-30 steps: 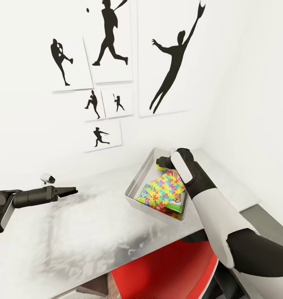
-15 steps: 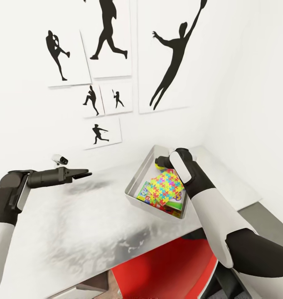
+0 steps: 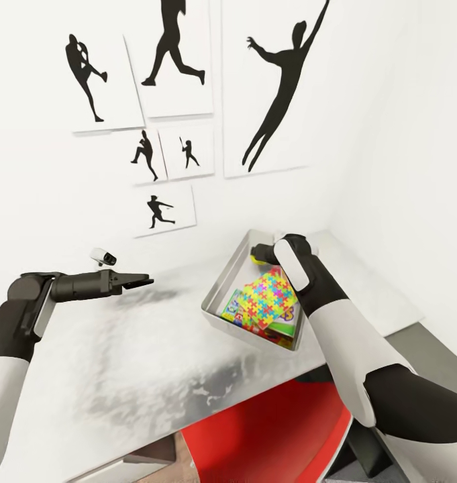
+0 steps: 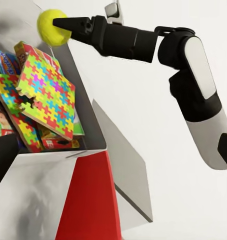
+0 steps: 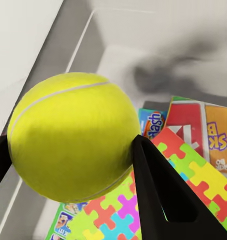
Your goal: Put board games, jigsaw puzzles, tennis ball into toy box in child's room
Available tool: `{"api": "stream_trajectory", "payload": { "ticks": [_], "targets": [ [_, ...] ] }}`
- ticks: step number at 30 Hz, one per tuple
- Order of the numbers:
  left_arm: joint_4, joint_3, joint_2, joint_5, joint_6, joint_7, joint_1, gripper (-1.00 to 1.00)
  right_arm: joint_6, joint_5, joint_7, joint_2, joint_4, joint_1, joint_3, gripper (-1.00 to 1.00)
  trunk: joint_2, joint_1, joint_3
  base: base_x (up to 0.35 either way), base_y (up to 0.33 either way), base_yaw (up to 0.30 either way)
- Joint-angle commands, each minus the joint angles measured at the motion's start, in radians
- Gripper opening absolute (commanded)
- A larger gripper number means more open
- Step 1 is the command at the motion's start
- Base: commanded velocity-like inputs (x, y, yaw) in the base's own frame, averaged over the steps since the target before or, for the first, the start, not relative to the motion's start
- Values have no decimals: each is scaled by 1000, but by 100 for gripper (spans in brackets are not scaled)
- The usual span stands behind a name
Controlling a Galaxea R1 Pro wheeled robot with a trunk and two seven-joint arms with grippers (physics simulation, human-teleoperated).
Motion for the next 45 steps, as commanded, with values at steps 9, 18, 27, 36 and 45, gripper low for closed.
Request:
{"api": "stream_trajectory", "payload": {
  "ticks": [9, 18, 27, 36, 45],
  "targets": [
    [0, -1, 0, -1, 10, -4, -1, 100, -9, -14, -14, 0, 2, -16, 2, -100, -2, 1, -17, 0, 0, 0],
    [-1, -4, -2, 1, 10, -4, -1, 100, -11, -14, -14, 0, 4, -17, 4, -100, -2, 1, -31, 0, 0, 0],
    [-6, -6, -3, 1, 10, -4, -2, 100, -11, -13, -14, 0, 1, -17, 4, -100, -2, 1, -46, 0, 0, 0],
    [-6, -7, -3, 1, 10, -4, -2, 100, -13, -13, -14, 16, -1, -34, 4, -100, -2, 1, -61, 0, 0, 0],
    [-6, -9, -4, 1, 10, -4, -2, 100, -14, -11, -14, 21, 1, -48, 4, -100, -2, 1, -76, 0, 0, 0]
  ]
}}
